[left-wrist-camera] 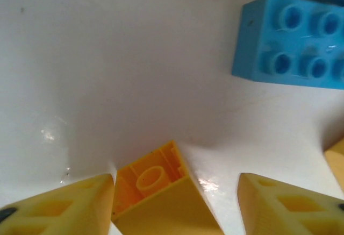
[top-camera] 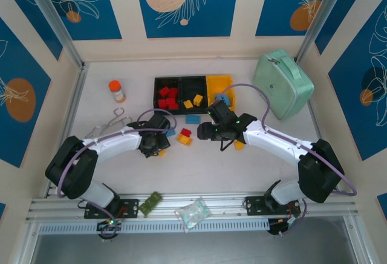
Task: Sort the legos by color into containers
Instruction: Pick up the lego from the middle-left of the table.
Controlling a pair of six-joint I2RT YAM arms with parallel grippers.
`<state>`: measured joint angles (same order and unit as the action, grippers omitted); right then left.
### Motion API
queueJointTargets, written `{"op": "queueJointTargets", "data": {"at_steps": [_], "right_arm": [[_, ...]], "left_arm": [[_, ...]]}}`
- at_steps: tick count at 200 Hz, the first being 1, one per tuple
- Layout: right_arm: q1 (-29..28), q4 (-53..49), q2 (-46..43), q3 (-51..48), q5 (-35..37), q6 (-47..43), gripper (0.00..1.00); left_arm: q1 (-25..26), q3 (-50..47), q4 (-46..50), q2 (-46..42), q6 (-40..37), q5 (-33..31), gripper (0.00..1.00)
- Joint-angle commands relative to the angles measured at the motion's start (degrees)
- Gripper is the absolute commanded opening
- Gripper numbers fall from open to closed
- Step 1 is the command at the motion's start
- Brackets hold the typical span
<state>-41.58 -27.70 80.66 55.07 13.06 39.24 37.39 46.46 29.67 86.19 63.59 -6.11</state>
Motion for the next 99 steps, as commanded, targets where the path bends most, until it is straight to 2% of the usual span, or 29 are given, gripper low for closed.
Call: {"op": "queueJointTargets", "data": {"at_steps": [1,18,52,99], "right_arm": [[0.14,0.6,-1.78,-1.57,-0.79,1.48,0.61],[0.14,0.9,-2.03,-2.2,-0.89,1.96,0.61],[-0.68,0.86,-2.87,-2.42,-1.02,2.42,0.6],[-1.61,0.16,-5.13,-3.2,-1.35,3.11,0.61]], "left_arm": [[0.72,0.45,1.68,0.39,0.31,-0.53,0.5],[0.72,-0.12,1.52,-0.36,-0.1,-0.74,0.41],[0.58,-0.75,1.65,-2.65,-1.29,-1.09,0.32],[0.49,0.83,3.3,-7.29,-4.69,-2.63,0.3]]}}
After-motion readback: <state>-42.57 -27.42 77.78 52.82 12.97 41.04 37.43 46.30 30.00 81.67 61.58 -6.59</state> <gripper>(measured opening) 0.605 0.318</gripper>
